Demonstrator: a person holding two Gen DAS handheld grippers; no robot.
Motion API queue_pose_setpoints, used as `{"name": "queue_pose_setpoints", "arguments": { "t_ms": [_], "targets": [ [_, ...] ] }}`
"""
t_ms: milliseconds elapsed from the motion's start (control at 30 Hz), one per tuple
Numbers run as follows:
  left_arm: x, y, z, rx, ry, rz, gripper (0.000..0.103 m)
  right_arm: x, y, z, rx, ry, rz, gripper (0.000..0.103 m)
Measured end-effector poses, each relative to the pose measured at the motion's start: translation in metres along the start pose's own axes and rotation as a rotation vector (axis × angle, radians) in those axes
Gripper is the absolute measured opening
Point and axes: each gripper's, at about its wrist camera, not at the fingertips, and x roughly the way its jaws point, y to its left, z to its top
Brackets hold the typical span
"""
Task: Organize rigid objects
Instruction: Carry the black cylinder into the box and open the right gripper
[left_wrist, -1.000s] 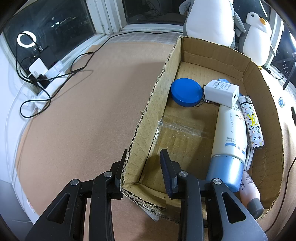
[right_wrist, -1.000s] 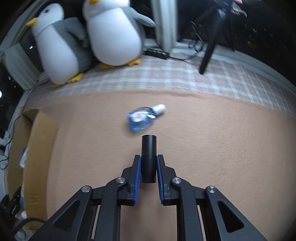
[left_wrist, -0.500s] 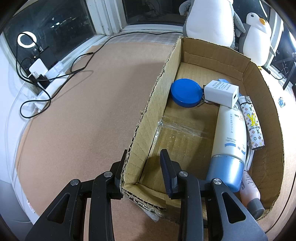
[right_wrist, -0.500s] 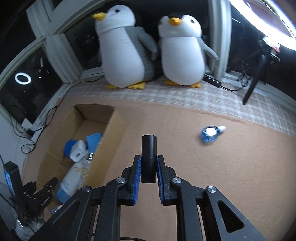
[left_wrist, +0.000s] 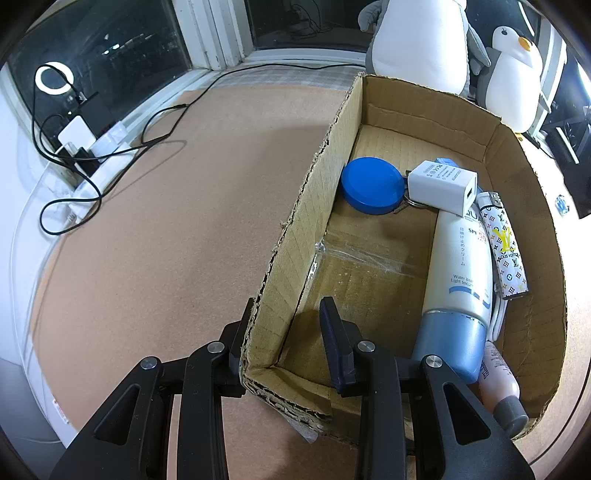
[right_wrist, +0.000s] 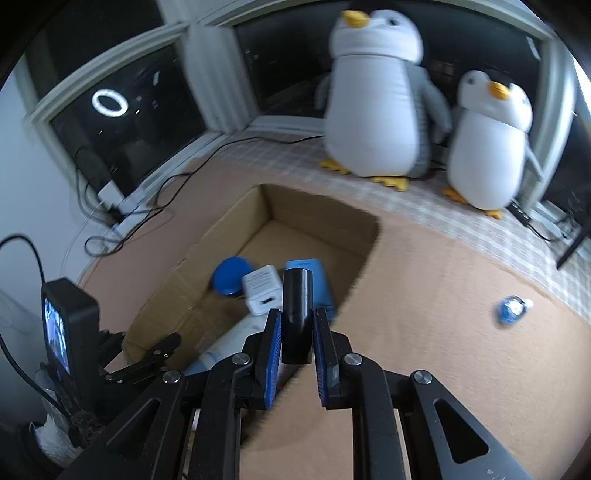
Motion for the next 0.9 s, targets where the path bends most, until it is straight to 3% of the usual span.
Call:
{"name": "queue_pose_setpoints", "arguments": {
  "t_ms": [567,600,667,700,900],
  "targets": [
    [0.0,0.0,0.0,0.001,0.0,-0.001,0.031,0.025,0.044,-0.005,-0.106,0.045,0.047,0.017],
    [0.0,0.0,0.0,0.001,0.0,0.0,0.031,0.025,0.045,-0.005,-0.108,0.043,0.046,0.02],
    [0.0,0.001,0.0,0.001,0.0,-0.001,0.031,0.024,0.045,-0.004,-0.108,0.035,0.048,0.048],
    [0.0,0.0,0.0,0.001,-0.001,-0.001,0.031,0.022,0.045,-0.004,-0.108,0.021,0.05,0.054],
    [0.0,0.001,0.0,0.001,-0.001,-0.001,0.031,0.017,0.046,-0.002,-0.123,0.003,0.039,0.058]
  ]
}}
